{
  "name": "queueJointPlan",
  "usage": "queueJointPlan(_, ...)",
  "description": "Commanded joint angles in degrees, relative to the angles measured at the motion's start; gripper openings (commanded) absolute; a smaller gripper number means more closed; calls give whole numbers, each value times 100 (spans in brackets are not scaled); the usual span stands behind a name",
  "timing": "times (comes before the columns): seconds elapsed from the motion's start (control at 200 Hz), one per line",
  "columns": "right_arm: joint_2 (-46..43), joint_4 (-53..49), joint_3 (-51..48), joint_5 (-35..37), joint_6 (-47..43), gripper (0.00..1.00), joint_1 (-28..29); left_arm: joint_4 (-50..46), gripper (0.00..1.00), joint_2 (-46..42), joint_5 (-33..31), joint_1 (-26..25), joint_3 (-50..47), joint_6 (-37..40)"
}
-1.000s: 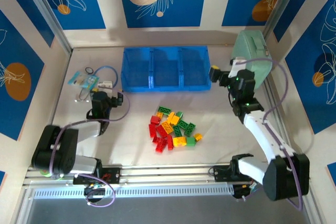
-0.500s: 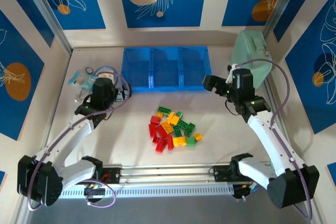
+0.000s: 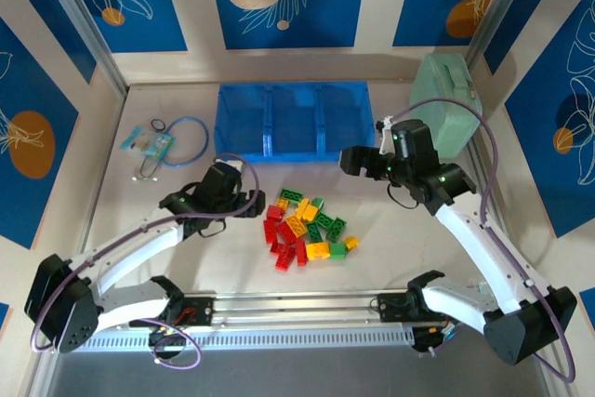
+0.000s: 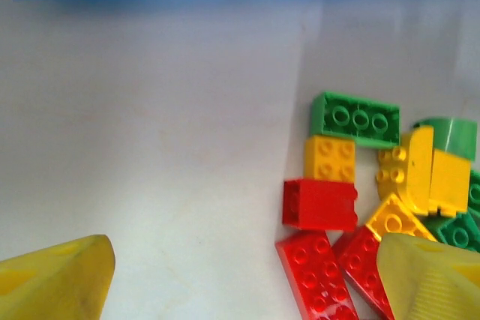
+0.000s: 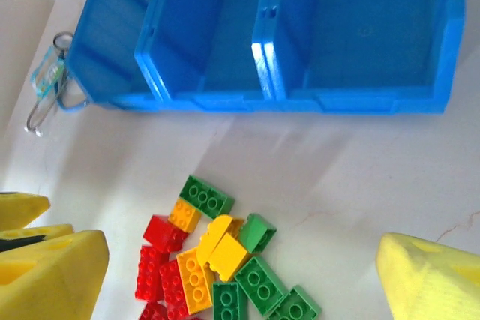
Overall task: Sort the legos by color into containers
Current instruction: Pick up the lego from the center of the table.
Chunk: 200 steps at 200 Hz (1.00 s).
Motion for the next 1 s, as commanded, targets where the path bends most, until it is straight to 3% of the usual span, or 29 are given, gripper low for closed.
queueJointPlan(0.0,165,-161,-136,-334,-54,88,107,138,89,172,450,-117,-196,-411)
queueJointPlan(0.205,553,254,-350,-549,-4,82,165,654,80,759,752,-226,-159,-570)
queueJointPlan(0.405,1202,144,103,-684,-92,73,251,727,72,1408,745,-422,151,-543)
queueJointPlan(0.996,1068,267,-220,-453,30,73,376,449,64,2644,594,-645,984,-235)
